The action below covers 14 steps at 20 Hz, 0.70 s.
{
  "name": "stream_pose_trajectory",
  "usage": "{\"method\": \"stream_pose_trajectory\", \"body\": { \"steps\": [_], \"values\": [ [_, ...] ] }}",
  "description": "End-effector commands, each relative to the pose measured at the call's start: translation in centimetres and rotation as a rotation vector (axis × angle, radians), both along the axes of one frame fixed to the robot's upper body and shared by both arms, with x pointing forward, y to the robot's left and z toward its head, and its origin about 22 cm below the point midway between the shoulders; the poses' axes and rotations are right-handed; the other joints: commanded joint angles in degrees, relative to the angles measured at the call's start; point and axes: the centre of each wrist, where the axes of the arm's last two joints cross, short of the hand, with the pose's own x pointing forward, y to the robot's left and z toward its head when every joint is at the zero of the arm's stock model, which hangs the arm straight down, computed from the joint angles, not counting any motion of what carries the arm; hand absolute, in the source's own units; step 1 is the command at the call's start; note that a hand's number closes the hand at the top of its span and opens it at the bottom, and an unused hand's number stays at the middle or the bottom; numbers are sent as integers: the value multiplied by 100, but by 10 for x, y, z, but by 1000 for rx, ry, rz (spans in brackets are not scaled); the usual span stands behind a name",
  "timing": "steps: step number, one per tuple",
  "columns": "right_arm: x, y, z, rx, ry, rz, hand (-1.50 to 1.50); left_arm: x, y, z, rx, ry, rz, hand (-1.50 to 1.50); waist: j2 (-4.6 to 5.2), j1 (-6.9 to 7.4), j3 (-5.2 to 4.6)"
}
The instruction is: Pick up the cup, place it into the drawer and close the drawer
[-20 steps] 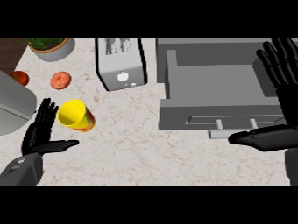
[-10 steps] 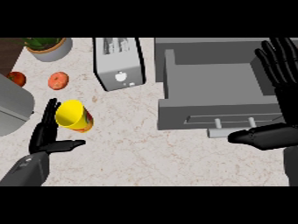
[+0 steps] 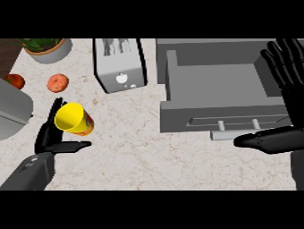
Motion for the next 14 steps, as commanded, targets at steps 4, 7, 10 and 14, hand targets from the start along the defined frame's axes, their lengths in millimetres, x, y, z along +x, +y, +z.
{"method": "stream_pose_trajectory", "body": {
  "steps": [4,7,10,14],
  "values": [
    [3,-2,-4,0,1,-20,-150,18,-13,10,-170,-84,-142,150,8,-12,0],
    [-1,-11,5,-16,5,-11,-150,4,-16,-1,-25,-230,-36,150,-1,-21,-3],
    [8,-3,-2,-21,21,-20,-150,17,-9,12,117,-265,60,150,17,30,1],
    [6,-21,-2,-25,22,-19,-150,18,-24,7,161,-300,142,150,-16,41,11]
  ]
}}
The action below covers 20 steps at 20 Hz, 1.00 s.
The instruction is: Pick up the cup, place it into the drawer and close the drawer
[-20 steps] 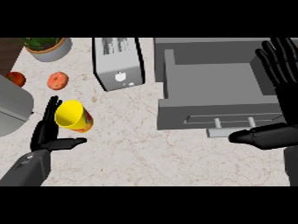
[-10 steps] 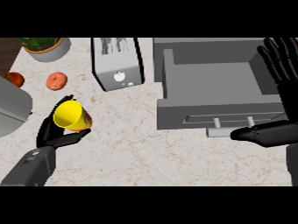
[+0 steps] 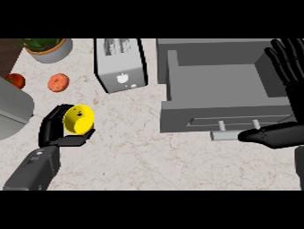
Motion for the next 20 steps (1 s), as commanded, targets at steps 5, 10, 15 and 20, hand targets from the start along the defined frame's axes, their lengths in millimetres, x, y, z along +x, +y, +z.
{"method": "stream_pose_trajectory", "body": {
  "steps": [5,10,15,20],
  "values": [
    [-9,-10,-2,22,2,-3,-150,-9,-37,-18,-43,-172,174,150,-49,52,12],
    [-10,-8,1,-9,8,-13,-150,13,-43,1,-176,-261,-48,150,-72,68,12],
    [-13,-14,-4,-7,16,-28,-150,57,-83,43,-146,-267,-220,150,-139,207,33],
    [-15,-15,-12,-9,17,-47,-150,99,-106,109,-99,-328,-289,150,-142,249,35]
  ]
}}
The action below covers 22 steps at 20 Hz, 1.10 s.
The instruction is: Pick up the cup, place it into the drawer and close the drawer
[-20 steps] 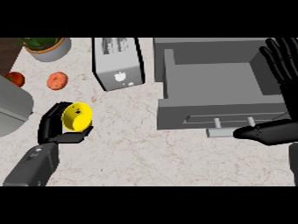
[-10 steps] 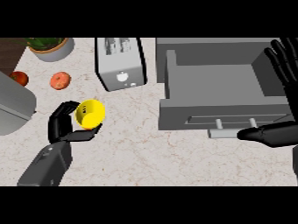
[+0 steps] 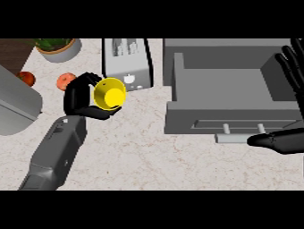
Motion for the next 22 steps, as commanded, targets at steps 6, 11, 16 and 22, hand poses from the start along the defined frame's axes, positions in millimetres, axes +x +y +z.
{"method": "stream_pose_trajectory", "body": {
  "steps": [6,11,16,22],
  "values": [
    [4,2,-5,3,7,-35,-150,40,-91,117,43,-82,-176,150,-37,101,4],
    [5,-4,-5,-8,-14,-40,-150,50,-129,182,76,-63,-177,150,-3,-10,1],
    [3,13,0,10,-19,-21,-150,62,-171,239,141,-11,-114,150,37,-147,0],
    [11,5,6,5,-34,8,-150,69,-195,224,246,142,-50,150,115,-403,6]
  ]
}}
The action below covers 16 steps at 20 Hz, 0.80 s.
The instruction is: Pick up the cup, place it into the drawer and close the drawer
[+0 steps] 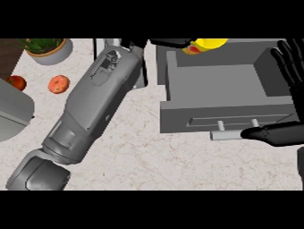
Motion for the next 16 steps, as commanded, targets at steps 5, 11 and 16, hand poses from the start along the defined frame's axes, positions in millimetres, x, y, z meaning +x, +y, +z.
{"method": "stream_pose_trajectory", "body": {
  "steps": [5,11,16],
  "values": [
    [11,-1,12,1,-37,44,-150,8,-18,-10,141,132,91,150,121,-334,6],
    [14,18,5,-2,-37,105,-150,5,-14,-38,291,241,-3,150,164,-572,8],
    [19,21,11,-2,-44,140,-150,4,-9,-52,345,258,-3,150,253,-847,9]
  ]
}}
